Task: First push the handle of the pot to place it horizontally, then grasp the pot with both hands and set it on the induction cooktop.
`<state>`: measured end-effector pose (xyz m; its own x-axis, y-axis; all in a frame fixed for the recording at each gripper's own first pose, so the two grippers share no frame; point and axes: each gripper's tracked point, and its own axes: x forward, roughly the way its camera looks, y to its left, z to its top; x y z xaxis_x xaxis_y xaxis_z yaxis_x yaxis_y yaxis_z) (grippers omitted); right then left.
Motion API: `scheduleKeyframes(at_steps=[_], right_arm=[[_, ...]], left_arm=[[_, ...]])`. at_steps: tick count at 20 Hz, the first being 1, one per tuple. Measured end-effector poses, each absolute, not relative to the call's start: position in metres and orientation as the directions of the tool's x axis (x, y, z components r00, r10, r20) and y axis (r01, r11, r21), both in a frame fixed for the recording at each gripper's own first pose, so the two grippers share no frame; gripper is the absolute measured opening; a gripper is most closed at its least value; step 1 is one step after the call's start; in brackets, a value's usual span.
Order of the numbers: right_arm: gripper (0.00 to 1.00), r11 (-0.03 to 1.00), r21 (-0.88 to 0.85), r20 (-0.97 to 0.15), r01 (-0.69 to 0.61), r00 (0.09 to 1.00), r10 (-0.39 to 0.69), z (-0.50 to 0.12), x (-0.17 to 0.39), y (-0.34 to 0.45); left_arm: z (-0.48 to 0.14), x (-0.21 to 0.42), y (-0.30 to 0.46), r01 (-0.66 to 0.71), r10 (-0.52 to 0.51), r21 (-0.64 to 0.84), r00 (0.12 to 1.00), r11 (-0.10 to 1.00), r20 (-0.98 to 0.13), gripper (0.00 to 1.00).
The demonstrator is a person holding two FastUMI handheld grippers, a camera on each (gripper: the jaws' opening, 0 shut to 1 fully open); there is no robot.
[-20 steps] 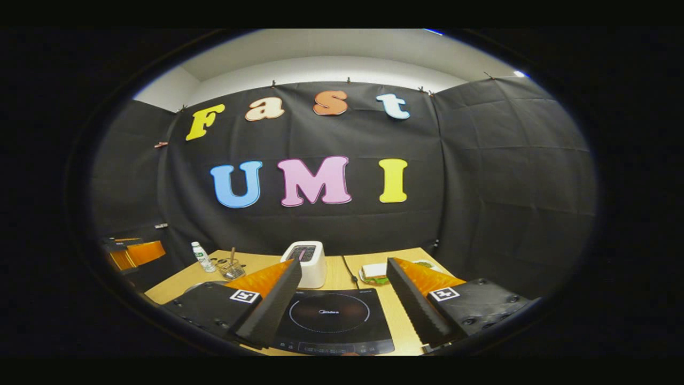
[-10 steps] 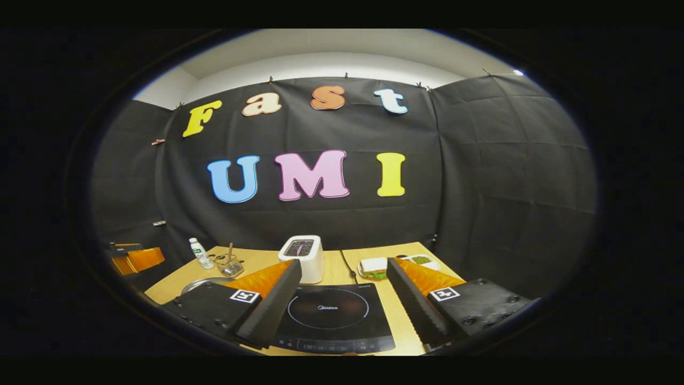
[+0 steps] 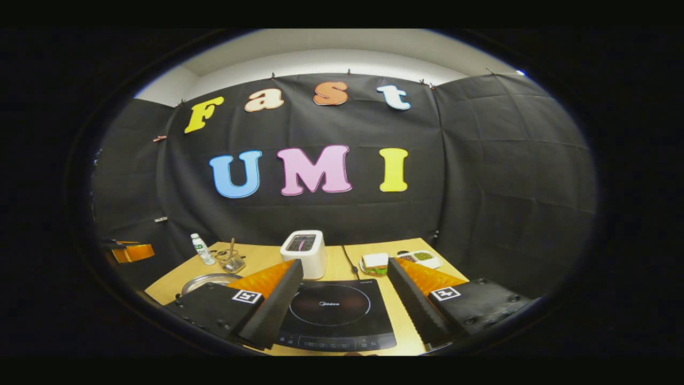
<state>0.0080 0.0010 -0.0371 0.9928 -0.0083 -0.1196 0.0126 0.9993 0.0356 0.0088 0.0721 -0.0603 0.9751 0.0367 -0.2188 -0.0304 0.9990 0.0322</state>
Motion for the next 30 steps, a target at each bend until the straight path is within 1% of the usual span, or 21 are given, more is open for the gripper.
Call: scheduleKeyframes(at_steps=[1, 2, 3, 4, 5, 6, 7, 8, 9, 10, 12, 13, 18, 23, 26, 30], right_arm=[[0.98, 0.999, 0.032, -0.123, 0.012, 0.992, -0.008, -0.038, 0.008, 0.001], [0.98, 1.0, 0.03, -0.126, 0.009, 0.992, -0.005, -0.039, 0.008, 0.003], [0.98, 1.0, 0.028, -0.129, 0.005, 0.992, -0.002, -0.039, 0.009, 0.005], [0.98, 1.0, 0.022, -0.129, -0.002, 0.992, 0.005, -0.039, 0.008, 0.007], [0.98, 1.0, 0.011, -0.124, -0.001, 0.992, 0.002, -0.038, 0.009, 0.006], [0.98, 1.0, 0.004, -0.119, 0.008, 0.993, -0.007, -0.036, 0.011, 0.004], [0.99, 1.0, 0.006, -0.118, 0.012, 0.993, -0.011, -0.036, 0.011, 0.002], [0.98, 1.0, 0.012, -0.12, 0.015, 0.993, -0.013, -0.035, 0.012, 0.002], [0.98, 1.0, 0.014, -0.124, 0.02, 0.992, -0.018, -0.037, 0.012, 0.001], [0.98, 1.0, 0.014, -0.128, 0.025, 0.991, -0.023, -0.038, 0.014, 0.0], [0.98, 0.999, 0.013, -0.132, 0.029, 0.991, -0.027, -0.039, 0.014, -0.001], [0.98, 0.999, 0.017, -0.127, 0.029, 0.992, -0.026, -0.037, 0.014, 0.001], [0.98, 1.0, 0.013, -0.128, 0.017, 0.992, -0.015, -0.041, 0.014, 0.008], [0.98, 1.0, 0.011, -0.134, -0.004, 0.991, 0.006, -0.044, 0.012, 0.019], [0.98, 1.0, 0.01, -0.15, -0.008, 0.989, 0.009, -0.051, 0.009, 0.024], [0.98, 1.0, 0.006, -0.173, -0.003, 0.985, 0.004, -0.06, 0.002, 0.024]], left_arm=[[-0.068, 0.009, 0.074, -0.014, 0.018, 0.017, 0.969, 1.0, -0.245, 0.55], [-0.077, 0.009, 0.076, -0.003, 0.002, -0.003, 0.962, 1.0, -0.271, 0.51], [-0.088, 0.009, 0.078, 0.011, -0.02, -0.033, 0.954, 0.999, -0.298, 0.43], [-0.095, 0.007, 0.08, 0.017, -0.035, -0.06, 0.947, 0.998, -0.319, 0.4], [-0.103, 0.006, 0.084, 0.019, -0.045, -0.08, 0.941, 0.997, -0.337, 0.3], [-0.11, 0.003, 0.086, 0.021, -0.051, -0.089, 0.934, 0.996, -0.354, 0.31], [-0.117, 0.001, 0.089, 0.021, -0.052, -0.088, 0.928, 0.996, -0.368, 0.2], [-0.125, -0.001, 0.092, 0.021, -0.052, -0.083, 0.922, 0.996, -0.384, 0.18], [-0.132, -0.003, 0.095, 0.027, -0.055, -0.076, 0.915, 0.997, -0.399, 0.2], [-0.14, -0.005, 0.096, 0.033, -0.059, -0.068, 0.907, 0.997, -0.418, 0.12], [-0.158, -0.01, 0.103, 0.023, -0.051, -0.066, 0.883, 0.998, -0.467, 0.09], [-0.165, -0.014, 0.106, 0.018, -0.051, -0.074, 0.872, 0.997, -0.487, 0.05], [-0.194, -0.027, 0.112, -0.002, -0.058, -0.11, 0.843, 0.994, -0.535, 0.05], [-0.224, -0.033, 0.127, -0.035, -0.09, -0.204, 0.817, 0.978, -0.57, 0.05], [-0.248, -0.039, 0.137, -0.021, -0.101, -0.188, 0.785, 0.982, -0.611, 0.05], [-0.274, -0.045, 0.14, 0.04, -0.136, -0.157, 0.733, 0.987, -0.666, 0.05]])
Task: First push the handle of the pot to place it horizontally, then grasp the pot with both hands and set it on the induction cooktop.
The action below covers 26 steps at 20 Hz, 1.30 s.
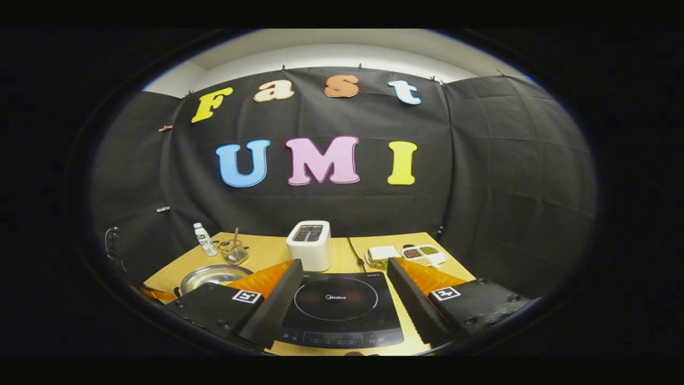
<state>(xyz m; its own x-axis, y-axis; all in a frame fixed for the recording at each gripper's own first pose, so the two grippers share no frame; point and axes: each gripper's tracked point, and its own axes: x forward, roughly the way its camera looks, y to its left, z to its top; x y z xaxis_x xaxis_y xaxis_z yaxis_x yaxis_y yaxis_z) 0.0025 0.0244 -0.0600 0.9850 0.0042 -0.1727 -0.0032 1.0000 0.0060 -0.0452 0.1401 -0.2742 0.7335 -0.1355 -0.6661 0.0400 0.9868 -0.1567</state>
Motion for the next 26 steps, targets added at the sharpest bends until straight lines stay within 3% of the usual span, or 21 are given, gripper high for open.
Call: scheduleKeyframes(at_steps=[10, 26], right_arm=[[0.98, 0.999, -0.04, -0.195, 0.032, 0.98, -0.039, -0.073, -0.023, 0.026], [0.98, 0.99, -0.062, -0.185, 0.123, 0.974, -0.133, -0.08, -0.063, 0.027]], left_arm=[[-0.321, -0.038, 0.14, 0.121, -0.141, -0.083, 0.629, 0.989, -0.764, 0.05], [-0.324, -0.005, 0.176, 0.125, -0.141, -0.081, 0.606, 0.989, -0.783, 0.05]])
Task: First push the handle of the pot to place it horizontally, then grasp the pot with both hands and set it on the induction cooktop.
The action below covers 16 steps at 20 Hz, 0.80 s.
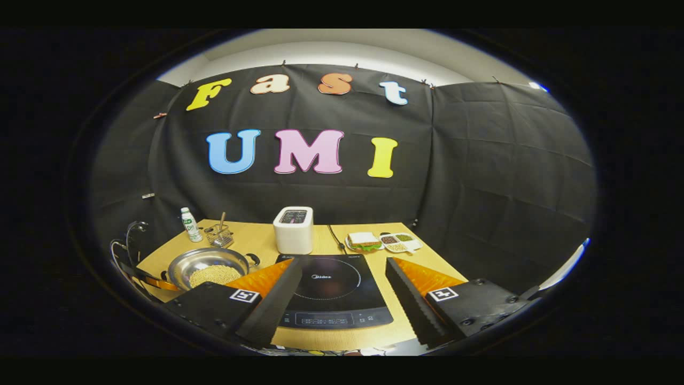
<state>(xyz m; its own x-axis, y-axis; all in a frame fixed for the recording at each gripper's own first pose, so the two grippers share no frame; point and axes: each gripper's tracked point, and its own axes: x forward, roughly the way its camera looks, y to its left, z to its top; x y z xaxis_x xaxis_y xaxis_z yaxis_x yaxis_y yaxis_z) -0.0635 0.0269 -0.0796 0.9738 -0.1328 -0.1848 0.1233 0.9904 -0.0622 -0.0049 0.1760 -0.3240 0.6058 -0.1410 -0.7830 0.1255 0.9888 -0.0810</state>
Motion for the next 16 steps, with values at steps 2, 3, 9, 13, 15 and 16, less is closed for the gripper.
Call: scheduleKeyframes(at_steps=[2, 3, 9, 13, 15, 16], right_arm=[[0.99, 0.99, -0.059, -0.181, 0.129, 0.974, -0.138, -0.08, -0.064, 0.03], [0.98, 0.99, -0.058, -0.181, 0.132, 0.973, -0.14, -0.081, -0.064, 0.03], [0.99, 0.986, -0.035, -0.176, 0.162, 0.97, -0.165, -0.082, -0.057, 0.033], [0.98, 0.984, -0.036, -0.174, 0.175, 0.968, -0.178, -0.084, -0.05, 0.035], [0.98, 0.983, -0.035, -0.18, 0.178, 0.967, -0.182, -0.086, -0.048, 0.037], [0.98, 0.983, -0.034, -0.182, 0.181, 0.966, -0.184, -0.087, -0.047, 0.038]], left_arm=[[-0.323, -0.002, 0.182, 0.107, -0.138, -0.091, 0.61, 0.99, -0.781, 0.05], [-0.324, 0.001, 0.186, 0.1, -0.131, -0.088, 0.613, 0.991, -0.779, 0.05], [-0.324, 0.017, 0.205, 0.083, -0.082, -0.038, 0.617, 0.996, -0.782, 0.05], [-0.323, 0.029, 0.218, 0.06, -0.067, -0.038, 0.622, 0.997, -0.78, 0.05], [-0.324, 0.036, 0.226, 0.047, -0.058, -0.037, 0.625, 0.998, -0.778, 0.05], [-0.323, 0.04, 0.23, 0.031, -0.054, -0.045, 0.627, 0.999, -0.777, 0.05]])
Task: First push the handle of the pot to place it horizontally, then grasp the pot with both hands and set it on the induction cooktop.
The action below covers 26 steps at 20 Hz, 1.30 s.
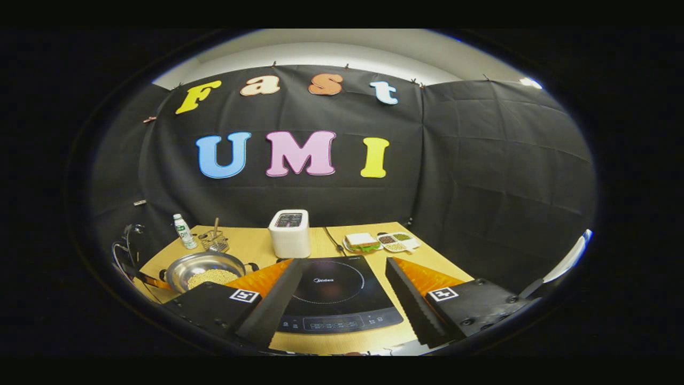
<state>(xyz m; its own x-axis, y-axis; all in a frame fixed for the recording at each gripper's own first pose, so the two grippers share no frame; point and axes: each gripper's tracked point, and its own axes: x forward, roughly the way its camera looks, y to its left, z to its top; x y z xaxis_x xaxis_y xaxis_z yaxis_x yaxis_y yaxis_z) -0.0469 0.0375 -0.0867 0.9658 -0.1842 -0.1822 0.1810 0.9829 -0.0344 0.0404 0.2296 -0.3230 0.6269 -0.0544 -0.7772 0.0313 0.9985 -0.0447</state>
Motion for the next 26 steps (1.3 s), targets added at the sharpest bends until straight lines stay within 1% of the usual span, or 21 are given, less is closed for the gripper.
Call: scheduleKeyframes(at_steps=[5, 7, 8, 17, 20, 24, 26], right_arm=[[0.98, 0.982, -0.038, -0.192, 0.183, 0.963, -0.187, -0.088, -0.04, 0.043], [0.96, 0.983, -0.045, -0.204, 0.178, 0.962, -0.184, -0.093, -0.039, 0.044], [0.98, 0.983, -0.046, -0.213, 0.175, 0.96, -0.181, -0.095, -0.039, 0.046], [0.99, 0.987, -0.053, -0.249, 0.153, 0.955, -0.162, -0.104, -0.033, 0.056], [0.99, 0.987, -0.065, -0.253, 0.15, 0.954, -0.162, -0.106, -0.039, 0.054], [0.99, 0.988, -0.077, -0.241, 0.134, 0.959, -0.149, -0.101, -0.042, 0.056], [0.99, 0.989, -0.07, -0.241, 0.133, 0.96, -0.146, -0.102, -0.044, 0.056]], left_arm=[[-0.322, 0.053, 0.24, -0.002, -0.052, -0.069, 0.633, 0.998, -0.772, 0.05], [-0.323, 0.059, 0.244, -0.009, -0.044, -0.065, 0.637, 0.998, -0.77, 0.05], [-0.322, 0.062, 0.246, -0.016, -0.04, -0.066, 0.638, 0.998, -0.769, 0.05], [-0.323, 0.096, 0.265, -0.051, -0.003, -0.047, 0.648, 0.998, -0.762, 0.05], [-0.322, 0.107, 0.271, -0.042, 0.017, -0.014, 0.658, 0.999, -0.753, 0.05], [-0.319, 0.121, 0.281, -0.032, 0.077, 0.075, 0.666, 0.997, -0.742, 0.05], [-0.318, 0.122, 0.282, -0.036, 0.084, 0.081, 0.667, 0.996, -0.74, 0.05]])
